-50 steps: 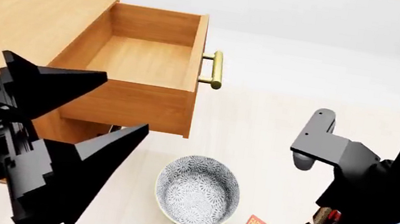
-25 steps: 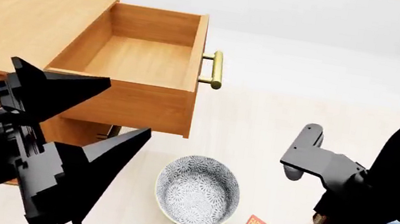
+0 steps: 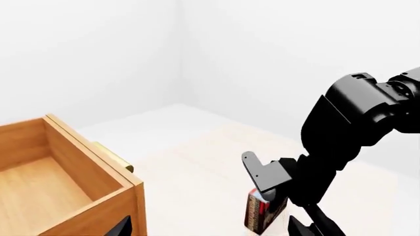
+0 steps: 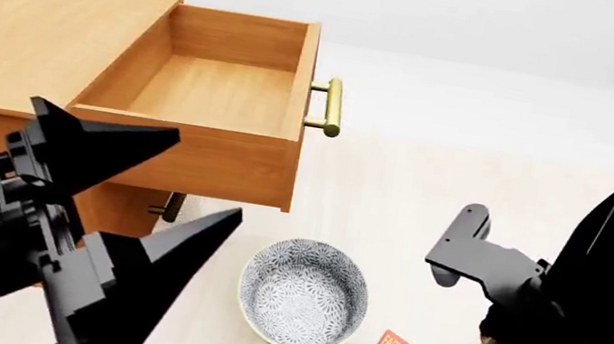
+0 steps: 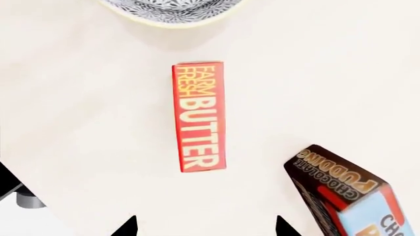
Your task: Put the butter at the back in the top drawer of the cabinet and close it.
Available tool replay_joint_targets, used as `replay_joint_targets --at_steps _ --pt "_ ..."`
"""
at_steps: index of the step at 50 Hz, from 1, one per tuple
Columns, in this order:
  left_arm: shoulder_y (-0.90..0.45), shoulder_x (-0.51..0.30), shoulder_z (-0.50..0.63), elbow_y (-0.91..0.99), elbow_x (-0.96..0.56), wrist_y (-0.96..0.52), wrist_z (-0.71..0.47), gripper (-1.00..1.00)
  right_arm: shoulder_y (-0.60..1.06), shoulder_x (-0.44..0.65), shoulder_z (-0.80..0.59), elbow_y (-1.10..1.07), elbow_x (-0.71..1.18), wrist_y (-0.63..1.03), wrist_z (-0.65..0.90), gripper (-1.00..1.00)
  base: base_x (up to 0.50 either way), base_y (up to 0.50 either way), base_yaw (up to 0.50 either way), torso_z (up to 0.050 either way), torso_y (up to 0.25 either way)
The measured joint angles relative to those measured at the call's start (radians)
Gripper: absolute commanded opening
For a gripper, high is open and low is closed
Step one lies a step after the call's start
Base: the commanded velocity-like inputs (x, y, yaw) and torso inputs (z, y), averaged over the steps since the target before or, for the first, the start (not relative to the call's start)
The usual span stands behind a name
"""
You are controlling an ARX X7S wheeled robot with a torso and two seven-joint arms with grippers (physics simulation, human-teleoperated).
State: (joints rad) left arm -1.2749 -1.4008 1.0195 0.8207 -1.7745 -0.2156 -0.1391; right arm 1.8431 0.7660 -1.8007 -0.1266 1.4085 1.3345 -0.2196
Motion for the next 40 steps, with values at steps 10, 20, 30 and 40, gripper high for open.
replay_joint_targets --at_steps 10,20,30,40 --pt "0.016 0.006 0.005 0.001 0.017 0.009 0.0 1.0 -0.031 -0.012 -0.017 0.016 -0.018 -0.016 -0.001 1.0 0.0 0.0 0.0 0.0 0.0" --pt "0.034 0.005 0.011 0.002 0.033 0.023 0.004 1.0 -0.057 -0.028 -0.028 0.042 -0.034 -0.031 0.004 1.0 0.0 0.0 0.0 0.0 0.0" --pt "0.051 0.003 0.015 0.002 0.046 0.038 0.01 1.0 -0.08 -0.041 -0.035 0.064 -0.049 -0.052 0.008 1.0 0.0 0.0 0.0 0.0 0.0" --pt "0.066 -0.004 0.017 0.004 0.056 0.055 0.017 1.0 -0.106 -0.057 -0.043 0.09 -0.068 -0.073 0.011 1.0 0.0 0.0 0.0 0.0 0.0"
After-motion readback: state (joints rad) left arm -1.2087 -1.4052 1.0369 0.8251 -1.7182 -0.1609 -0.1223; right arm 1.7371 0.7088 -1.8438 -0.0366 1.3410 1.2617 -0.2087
